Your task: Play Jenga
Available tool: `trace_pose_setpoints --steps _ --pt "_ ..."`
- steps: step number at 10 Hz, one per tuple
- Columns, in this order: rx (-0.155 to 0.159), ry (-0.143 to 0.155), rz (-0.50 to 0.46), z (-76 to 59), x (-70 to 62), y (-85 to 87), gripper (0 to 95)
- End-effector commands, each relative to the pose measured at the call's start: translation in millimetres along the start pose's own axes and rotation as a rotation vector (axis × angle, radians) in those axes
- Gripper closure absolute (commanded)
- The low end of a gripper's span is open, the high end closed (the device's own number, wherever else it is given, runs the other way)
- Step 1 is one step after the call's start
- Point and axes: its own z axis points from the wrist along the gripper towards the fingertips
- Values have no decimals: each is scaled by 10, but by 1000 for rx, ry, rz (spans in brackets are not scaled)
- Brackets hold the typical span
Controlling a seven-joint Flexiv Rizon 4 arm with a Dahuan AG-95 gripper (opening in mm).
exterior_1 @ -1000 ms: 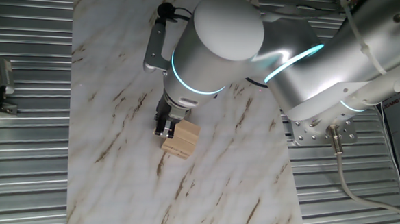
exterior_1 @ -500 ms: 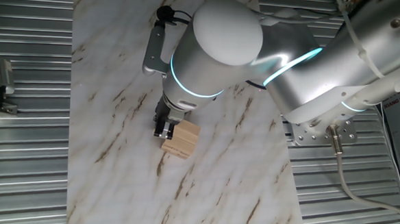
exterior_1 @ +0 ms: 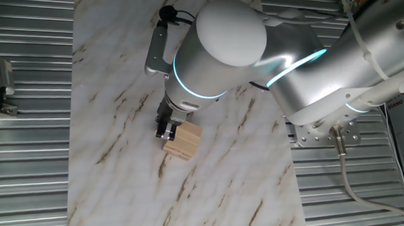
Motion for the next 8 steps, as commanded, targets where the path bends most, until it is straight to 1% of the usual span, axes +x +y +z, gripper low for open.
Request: trace_pose_setpoints --steps 1,5,6,8 --pt "-3 -9 0 -1 4 -6 950" --pt "-7 -26 -15 4 2 -8 950" --pt "-7 -28 -16 5 1 -8 760" --pt "-8 -31 -25 9 -1 -8 760"
